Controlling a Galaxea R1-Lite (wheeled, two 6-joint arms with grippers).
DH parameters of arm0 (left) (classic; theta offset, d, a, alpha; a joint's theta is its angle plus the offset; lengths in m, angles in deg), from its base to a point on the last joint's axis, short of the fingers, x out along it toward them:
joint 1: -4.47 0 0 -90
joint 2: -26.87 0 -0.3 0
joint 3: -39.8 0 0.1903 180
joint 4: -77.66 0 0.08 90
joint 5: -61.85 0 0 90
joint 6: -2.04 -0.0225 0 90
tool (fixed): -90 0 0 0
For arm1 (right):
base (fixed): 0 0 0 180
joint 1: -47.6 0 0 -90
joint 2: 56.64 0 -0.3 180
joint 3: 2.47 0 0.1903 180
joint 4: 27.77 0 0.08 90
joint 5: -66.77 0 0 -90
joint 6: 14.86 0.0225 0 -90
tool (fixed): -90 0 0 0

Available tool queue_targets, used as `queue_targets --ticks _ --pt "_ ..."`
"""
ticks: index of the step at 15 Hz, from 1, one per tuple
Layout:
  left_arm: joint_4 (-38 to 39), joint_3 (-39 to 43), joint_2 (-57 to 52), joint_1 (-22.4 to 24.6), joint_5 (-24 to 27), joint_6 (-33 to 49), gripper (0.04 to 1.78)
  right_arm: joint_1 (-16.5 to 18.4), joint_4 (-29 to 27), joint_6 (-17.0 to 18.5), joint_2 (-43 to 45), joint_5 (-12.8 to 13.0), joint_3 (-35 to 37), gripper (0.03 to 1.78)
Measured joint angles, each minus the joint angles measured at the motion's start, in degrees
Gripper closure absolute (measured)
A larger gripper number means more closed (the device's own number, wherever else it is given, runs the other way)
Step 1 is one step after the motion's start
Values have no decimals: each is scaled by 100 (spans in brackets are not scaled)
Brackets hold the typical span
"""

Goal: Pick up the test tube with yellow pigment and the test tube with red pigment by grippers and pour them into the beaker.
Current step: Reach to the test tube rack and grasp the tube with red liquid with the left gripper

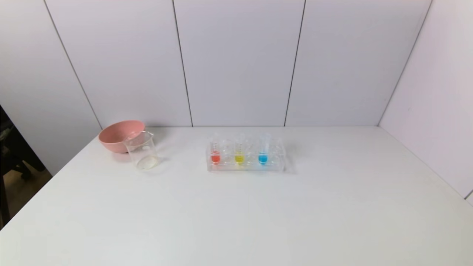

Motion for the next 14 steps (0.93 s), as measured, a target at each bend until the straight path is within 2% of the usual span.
queue_targets --ticks 8,11,14 --pt "-9 -60 0 -5 28 -126 6 0 0 2 0 -2 0 10" --pt "-122 -612 224 -9 228 -126 6 0 2 2 0 0 0 10" --pt "-95 -1349 1034 -77 302 -84 6 0 0 2 1 0 0 10"
